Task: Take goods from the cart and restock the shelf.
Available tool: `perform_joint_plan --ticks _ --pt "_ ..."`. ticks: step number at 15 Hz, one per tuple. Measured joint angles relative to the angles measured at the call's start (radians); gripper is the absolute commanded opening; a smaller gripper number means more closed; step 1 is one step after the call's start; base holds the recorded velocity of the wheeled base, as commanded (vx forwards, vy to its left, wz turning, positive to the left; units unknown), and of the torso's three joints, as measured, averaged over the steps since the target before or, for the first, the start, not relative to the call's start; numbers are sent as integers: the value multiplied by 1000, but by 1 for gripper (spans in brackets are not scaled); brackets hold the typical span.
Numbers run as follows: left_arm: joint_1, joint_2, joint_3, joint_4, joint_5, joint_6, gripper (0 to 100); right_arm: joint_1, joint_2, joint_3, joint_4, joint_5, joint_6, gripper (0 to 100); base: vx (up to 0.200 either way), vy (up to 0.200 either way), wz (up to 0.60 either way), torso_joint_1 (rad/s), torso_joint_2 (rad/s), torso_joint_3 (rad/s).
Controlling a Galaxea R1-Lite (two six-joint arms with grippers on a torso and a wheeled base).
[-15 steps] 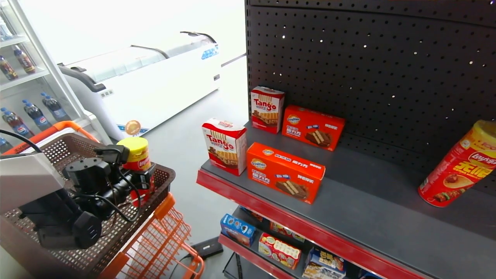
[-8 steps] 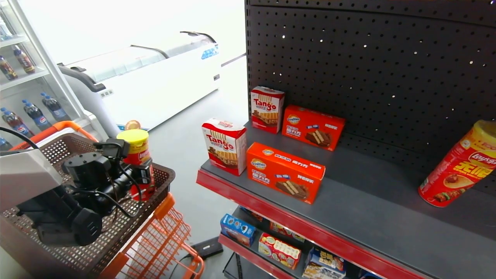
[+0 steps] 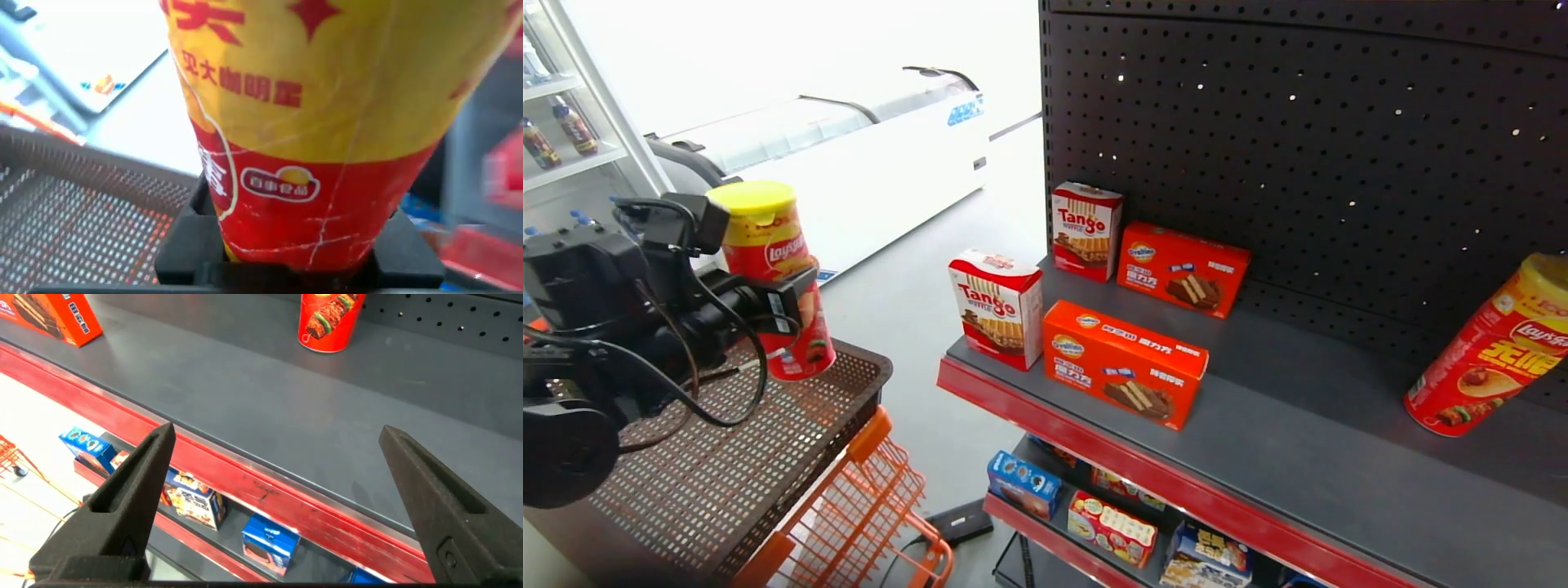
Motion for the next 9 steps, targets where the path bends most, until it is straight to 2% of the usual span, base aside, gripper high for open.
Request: perform_joint_plan --ticks 2,4,5,7,9 --pt "-73 -134 0 113 -8 -17 0 0 0 0 0 0 0 100 0 0 0 0 0 0" --pt "-145 -233 -13 237 -21 -76 0 0 0 0 0 0 0 100 0 0 0 0 0 0" --pt "-170 -274 -2 240 -47 -84 0 0 0 0 0 0 0 100 0 0 0 0 0 0" --pt "-237 -343 68 252 -209 -105 0 -1 0 0 0 0 0 100 0 0 0 0 0 0" --pt "-266 -386 113 250 -366 -125 0 0 0 0 0 0 0 100 0 0 0 0 0 0"
